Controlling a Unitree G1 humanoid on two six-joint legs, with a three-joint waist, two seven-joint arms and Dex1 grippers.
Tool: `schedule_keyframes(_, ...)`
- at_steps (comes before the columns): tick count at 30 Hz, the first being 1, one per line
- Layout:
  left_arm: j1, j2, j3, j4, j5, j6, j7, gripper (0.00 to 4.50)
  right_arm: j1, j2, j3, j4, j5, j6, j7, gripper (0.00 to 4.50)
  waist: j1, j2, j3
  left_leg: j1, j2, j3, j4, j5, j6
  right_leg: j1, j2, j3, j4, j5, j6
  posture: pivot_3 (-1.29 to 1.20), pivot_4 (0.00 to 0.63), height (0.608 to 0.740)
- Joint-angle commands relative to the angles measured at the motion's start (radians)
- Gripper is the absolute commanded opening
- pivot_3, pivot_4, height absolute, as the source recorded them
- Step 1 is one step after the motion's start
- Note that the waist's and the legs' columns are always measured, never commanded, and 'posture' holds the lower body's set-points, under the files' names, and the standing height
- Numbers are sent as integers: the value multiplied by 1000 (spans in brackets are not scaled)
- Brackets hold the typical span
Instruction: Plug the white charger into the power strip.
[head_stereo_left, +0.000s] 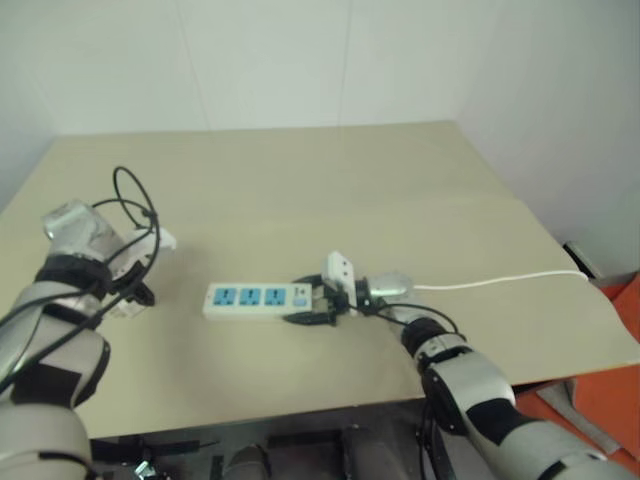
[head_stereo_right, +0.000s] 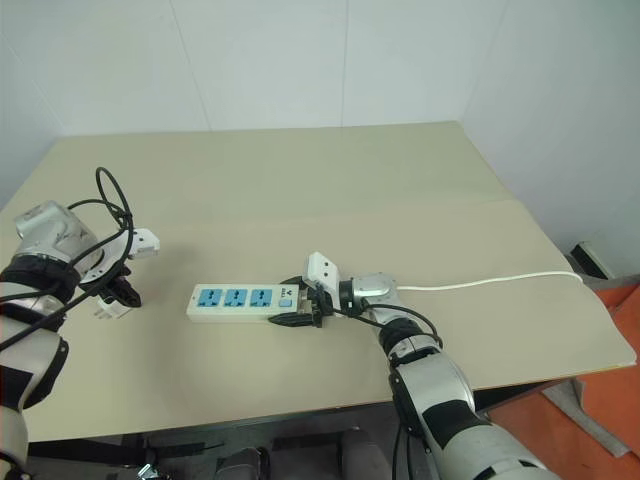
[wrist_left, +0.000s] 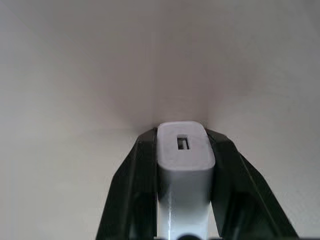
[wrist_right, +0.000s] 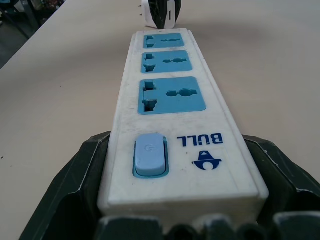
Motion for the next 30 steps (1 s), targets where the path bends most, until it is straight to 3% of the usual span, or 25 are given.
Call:
schedule_keyframes(1, -40, 11, 36, 2, -2, -9, 27, 1025, -6, 12, -6, -33, 2, -6, -2, 3432, 0, 0, 0, 0, 0, 0, 0, 0, 0, 0, 0, 0, 0, 0, 0, 0, 150, 740)
schedule_keyframes(8, -149, 20, 251, -72, -152, -165, 152, 1025, -8, 18, -6, -39, 7, -7, 30, 3432, 6, 0, 0, -4, 0, -1, 2, 0, 0, -1, -1, -2, -1, 0, 0, 0, 150, 740)
schedule_keyframes(12, -125, 13, 473, -179, -360, -308, 168, 1025, -10, 31, -5, -40, 7, -9, 40, 3432, 2, 0, 0, -4, 0, -1, 1, 0, 0, -2, -2, -2, -1, 3, -5, 0, 150, 740)
schedule_keyframes(15, -49, -1, 575, -302, -479, -355, 163, 1025, -18, 35, -5, -22, -4, -8, 24, 3432, 1, 0, 0, -3, 0, 0, 1, 0, 0, -2, -2, -1, 0, 3, -5, 0, 150, 740)
schedule_keyframes(20, 134, -51, 712, -579, -720, -287, 113, 1025, -14, 31, -1, -8, -21, -12, 14, 3432, 1, 0, 0, -2, 0, -1, 2, 0, 0, 0, -2, -1, 1, 3, -6, 0, 150, 740)
schedule_keyframes(25, 335, -124, 756, -829, -888, -238, 132, 1025, -5, 33, 9, 2, -41, -15, -4, 3432, -1, 0, 0, -2, 0, -1, 3, 0, 0, 0, -2, -2, 1, 4, -6, 0, 150, 740)
schedule_keyframes(30, 454, -163, 716, -942, -943, -235, 148, 1025, -8, 48, 9, -1, -46, -11, -10, 3432, -2, 0, 0, 0, 0, -1, 3, 0, 0, 2, -1, -1, 1, 4, -6, 0, 150, 740)
